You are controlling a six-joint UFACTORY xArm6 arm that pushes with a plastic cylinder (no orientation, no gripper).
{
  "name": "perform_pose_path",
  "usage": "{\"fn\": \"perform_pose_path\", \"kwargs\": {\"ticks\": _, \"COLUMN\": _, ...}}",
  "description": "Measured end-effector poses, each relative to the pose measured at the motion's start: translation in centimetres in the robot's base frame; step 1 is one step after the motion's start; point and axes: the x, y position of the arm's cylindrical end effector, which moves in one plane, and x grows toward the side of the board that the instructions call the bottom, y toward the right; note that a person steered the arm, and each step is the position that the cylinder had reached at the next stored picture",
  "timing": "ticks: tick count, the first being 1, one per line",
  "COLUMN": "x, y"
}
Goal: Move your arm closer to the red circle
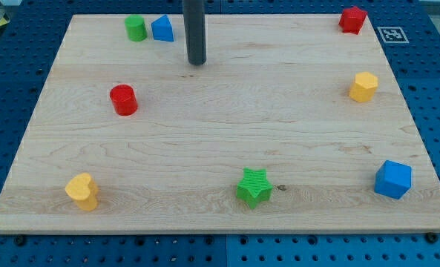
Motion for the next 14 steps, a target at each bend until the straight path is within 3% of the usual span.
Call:
{"fn": "perform_pose_path", "kwargs": {"ticks": 1, "x": 1.1, "y": 0.0}}
{"fn": "perform_pose_path", "kwargs": {"ticks": 2, "x": 6.0, "y": 0.6}}
{"fn": "perform_pose_path", "kwargs": {"ticks": 4, "x": 11.8, "y": -0.1}}
{"fn": "perform_pose_path", "kwargs": {"ticks": 6, "x": 15.9, "y": -6.4}}
{"fn": "perform_pose_path", "kwargs": {"ticks": 8, "x": 14.1, "y": -9.4}}
{"fn": "perform_pose_path", "kwargs": {"ticks": 14, "x": 12.9, "y": -9.4}}
